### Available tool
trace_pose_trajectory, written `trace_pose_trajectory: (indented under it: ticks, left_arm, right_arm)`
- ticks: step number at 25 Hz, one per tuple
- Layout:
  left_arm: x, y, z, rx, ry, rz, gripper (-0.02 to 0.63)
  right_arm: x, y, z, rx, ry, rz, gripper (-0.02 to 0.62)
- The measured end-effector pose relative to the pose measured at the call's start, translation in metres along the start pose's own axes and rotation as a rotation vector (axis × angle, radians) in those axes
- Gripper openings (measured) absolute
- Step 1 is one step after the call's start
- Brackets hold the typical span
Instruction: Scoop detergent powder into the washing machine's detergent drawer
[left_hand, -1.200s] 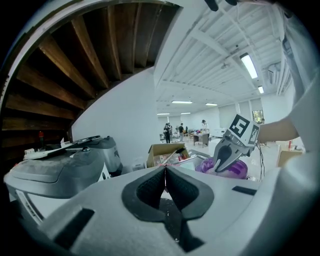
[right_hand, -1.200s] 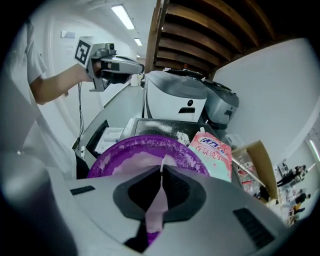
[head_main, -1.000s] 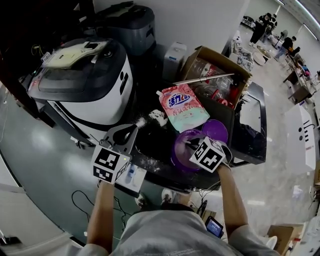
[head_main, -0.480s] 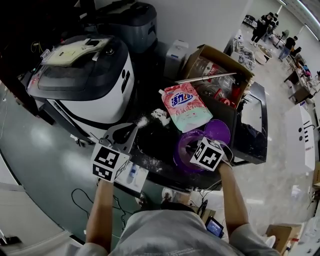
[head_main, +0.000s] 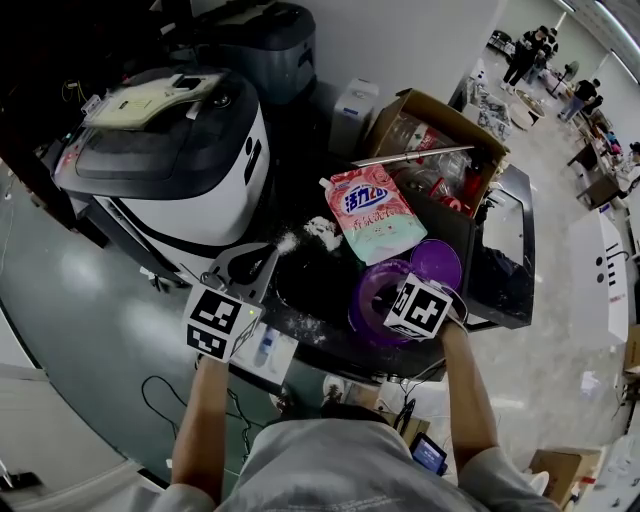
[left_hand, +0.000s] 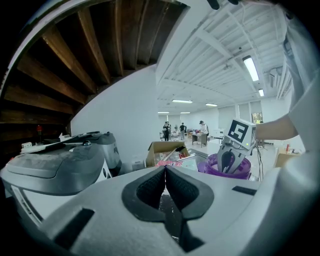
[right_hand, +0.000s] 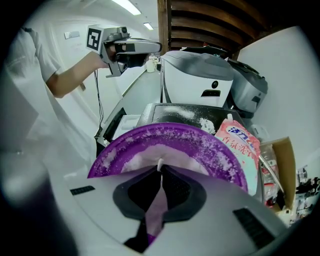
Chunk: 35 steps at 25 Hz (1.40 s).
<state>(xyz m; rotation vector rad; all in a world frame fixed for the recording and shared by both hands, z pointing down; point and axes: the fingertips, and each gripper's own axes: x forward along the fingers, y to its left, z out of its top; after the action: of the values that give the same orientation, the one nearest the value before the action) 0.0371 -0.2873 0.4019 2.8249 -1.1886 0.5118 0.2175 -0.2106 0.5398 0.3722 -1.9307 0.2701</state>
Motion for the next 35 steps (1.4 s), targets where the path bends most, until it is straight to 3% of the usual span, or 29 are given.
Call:
trace_pose_trajectory:
  ticks: [16, 28, 35]
  left_arm:
    - [0.001, 0.001, 0.006, -0.004, -0.020, -0.001, 0.011]
    - [0.001, -0.005, 0.018, 0.007, -0.052, -0.011, 0.011]
    - [0.001, -0.009, 0.031, 0.031, -0.072, -0.018, 0.011]
  right_arm:
    - [-0.003, 0.023, -0.005, 0.021, 0.030, 0.090, 0.008]
    - [-0.018, 0.044, -0.010, 0.070, 0.023, 0.223, 0.008]
    - [-0.025, 0.037, -0.005, 0.108, -0.040, 0.194, 0.006]
